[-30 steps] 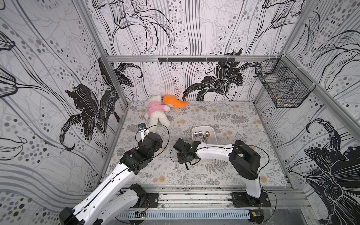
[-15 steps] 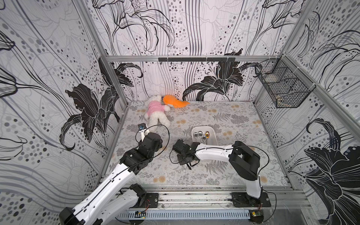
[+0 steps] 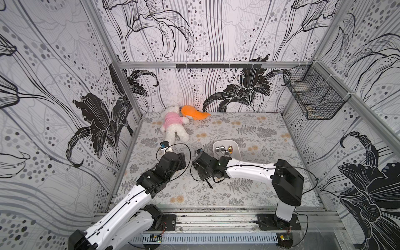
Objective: Put the spoon into the storage box
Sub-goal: Pick up the spoon from the center of the board, then place the spoon in the storage box.
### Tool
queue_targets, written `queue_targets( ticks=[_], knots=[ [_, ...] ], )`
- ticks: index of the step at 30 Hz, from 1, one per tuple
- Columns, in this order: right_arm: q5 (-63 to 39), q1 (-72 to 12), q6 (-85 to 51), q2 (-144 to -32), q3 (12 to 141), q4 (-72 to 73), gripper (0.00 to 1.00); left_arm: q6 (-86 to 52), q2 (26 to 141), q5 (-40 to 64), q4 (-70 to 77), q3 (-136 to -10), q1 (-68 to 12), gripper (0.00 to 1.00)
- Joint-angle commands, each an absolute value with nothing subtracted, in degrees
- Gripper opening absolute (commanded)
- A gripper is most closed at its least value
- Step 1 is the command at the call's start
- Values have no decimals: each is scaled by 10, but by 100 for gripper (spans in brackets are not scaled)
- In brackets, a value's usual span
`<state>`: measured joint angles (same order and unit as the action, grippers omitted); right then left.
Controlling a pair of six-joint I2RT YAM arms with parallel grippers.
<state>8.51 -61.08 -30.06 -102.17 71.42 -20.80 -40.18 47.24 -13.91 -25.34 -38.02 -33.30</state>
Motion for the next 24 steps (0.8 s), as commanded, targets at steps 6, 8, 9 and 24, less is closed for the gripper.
queue_targets(
  ticks=[6, 8, 9, 24],
  knots=[
    [-41, -515, -195, -851, 576, -67, 13, -412, 461, 80, 27, -285, -329, 54],
    [-86, -490, -177, -818, 554, -54, 12, -414, 463, 116, 85, -264, -329, 54],
    [-111, -478, -171, -801, 543, -48, 12, -418, 467, 135, 114, -254, -329, 54],
    [-125, -445, -148, -749, 509, -52, 11, -457, 620, 207, 271, -304, -373, 57]
  ],
)
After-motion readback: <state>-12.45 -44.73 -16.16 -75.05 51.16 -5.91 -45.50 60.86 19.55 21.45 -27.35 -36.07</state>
